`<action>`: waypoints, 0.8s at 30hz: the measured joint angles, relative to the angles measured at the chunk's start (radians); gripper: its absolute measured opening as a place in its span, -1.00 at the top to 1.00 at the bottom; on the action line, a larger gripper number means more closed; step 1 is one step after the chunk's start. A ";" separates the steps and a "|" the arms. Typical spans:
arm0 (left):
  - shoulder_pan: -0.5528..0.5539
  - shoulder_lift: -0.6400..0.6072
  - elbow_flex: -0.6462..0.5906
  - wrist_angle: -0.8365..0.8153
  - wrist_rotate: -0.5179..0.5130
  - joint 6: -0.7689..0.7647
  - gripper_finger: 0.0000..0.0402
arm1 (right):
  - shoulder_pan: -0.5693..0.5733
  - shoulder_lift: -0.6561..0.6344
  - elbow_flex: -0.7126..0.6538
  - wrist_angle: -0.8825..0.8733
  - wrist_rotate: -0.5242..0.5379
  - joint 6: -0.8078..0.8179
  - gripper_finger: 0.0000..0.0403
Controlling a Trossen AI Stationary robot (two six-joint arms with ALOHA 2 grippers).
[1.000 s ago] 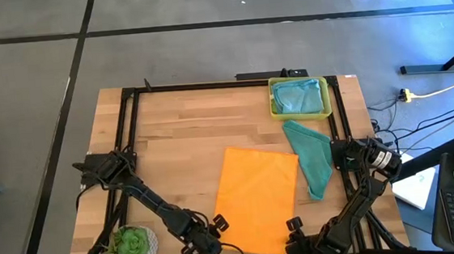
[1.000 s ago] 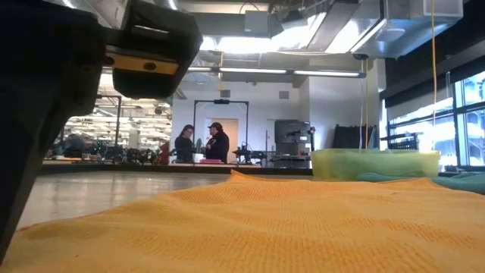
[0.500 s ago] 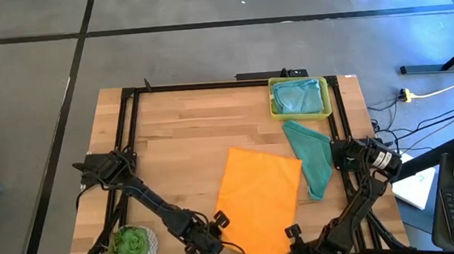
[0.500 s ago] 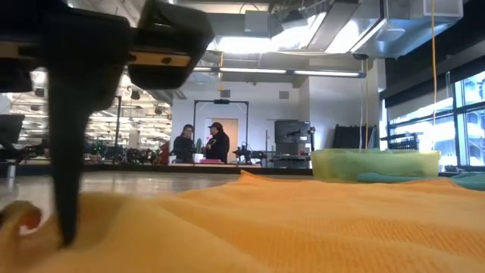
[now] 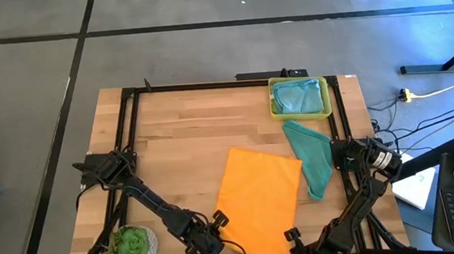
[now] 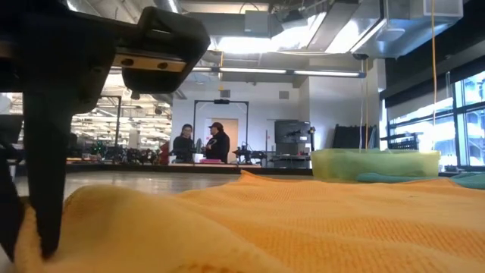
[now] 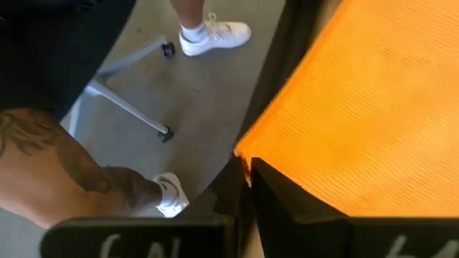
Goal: Fold microfiber towels
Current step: Fold the yellow microfiber cloth
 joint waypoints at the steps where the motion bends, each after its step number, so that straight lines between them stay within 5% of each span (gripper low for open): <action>1: 0.000 0.000 0.000 0.000 0.000 0.000 0.99 | 0.001 0.000 -0.004 0.016 0.000 -0.001 0.84; 16: -0.001 -0.001 0.000 -0.001 0.002 -0.009 0.99 | 0.000 0.000 -0.019 0.006 0.027 0.020 0.96; 24: 0.000 -0.001 0.001 0.000 0.003 -0.009 1.00 | 0.001 0.000 -0.003 0.006 -0.008 -0.022 0.56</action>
